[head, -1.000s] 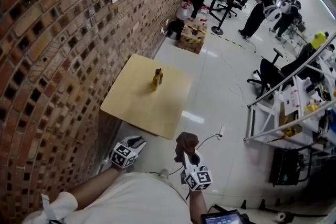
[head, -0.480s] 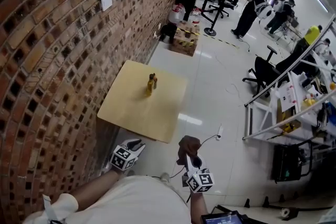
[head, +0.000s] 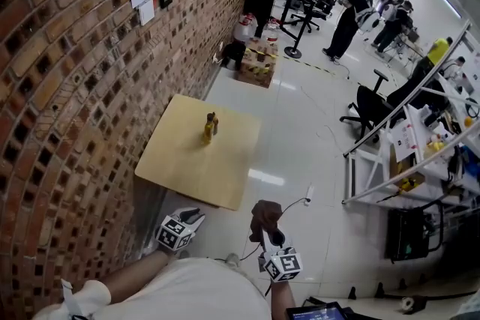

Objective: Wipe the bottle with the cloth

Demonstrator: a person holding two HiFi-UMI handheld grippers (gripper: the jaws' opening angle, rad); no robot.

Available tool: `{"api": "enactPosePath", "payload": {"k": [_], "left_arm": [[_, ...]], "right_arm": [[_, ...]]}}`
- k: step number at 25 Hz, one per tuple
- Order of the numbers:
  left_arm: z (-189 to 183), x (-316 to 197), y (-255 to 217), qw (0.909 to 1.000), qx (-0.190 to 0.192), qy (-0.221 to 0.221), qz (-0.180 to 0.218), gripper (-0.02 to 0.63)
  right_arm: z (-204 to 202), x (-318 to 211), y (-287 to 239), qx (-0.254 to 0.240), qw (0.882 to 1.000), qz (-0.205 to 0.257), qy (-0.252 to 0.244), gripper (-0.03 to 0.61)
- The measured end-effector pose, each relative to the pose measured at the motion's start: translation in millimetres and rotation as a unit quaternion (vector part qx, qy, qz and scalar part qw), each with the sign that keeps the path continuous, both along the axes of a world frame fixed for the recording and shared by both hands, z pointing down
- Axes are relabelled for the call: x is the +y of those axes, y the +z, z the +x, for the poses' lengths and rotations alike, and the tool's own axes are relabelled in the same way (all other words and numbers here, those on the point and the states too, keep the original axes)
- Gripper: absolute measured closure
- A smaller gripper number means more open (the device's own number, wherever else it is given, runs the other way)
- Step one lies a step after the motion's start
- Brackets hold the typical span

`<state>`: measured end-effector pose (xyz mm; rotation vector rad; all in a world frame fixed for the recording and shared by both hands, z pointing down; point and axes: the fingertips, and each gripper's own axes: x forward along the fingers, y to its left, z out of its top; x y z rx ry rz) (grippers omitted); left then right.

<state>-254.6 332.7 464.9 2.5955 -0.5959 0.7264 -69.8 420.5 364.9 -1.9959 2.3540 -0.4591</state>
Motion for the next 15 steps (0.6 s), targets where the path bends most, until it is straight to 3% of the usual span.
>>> {"api": "enactPosePath", "payload": {"k": [7, 15], "left_arm": [[7, 15, 15, 0.9998, -0.013, 0.012, -0.011, 0.515], [33, 37, 23, 0.9993, -0.010, 0.023, -0.027, 0.518]], "right_arm": [[2, 17, -3, 0.007, 1.000, -0.004, 0.000, 0.518], [34, 57, 4, -0.023, 0.998, -0.022, 0.047, 0.518]]}}
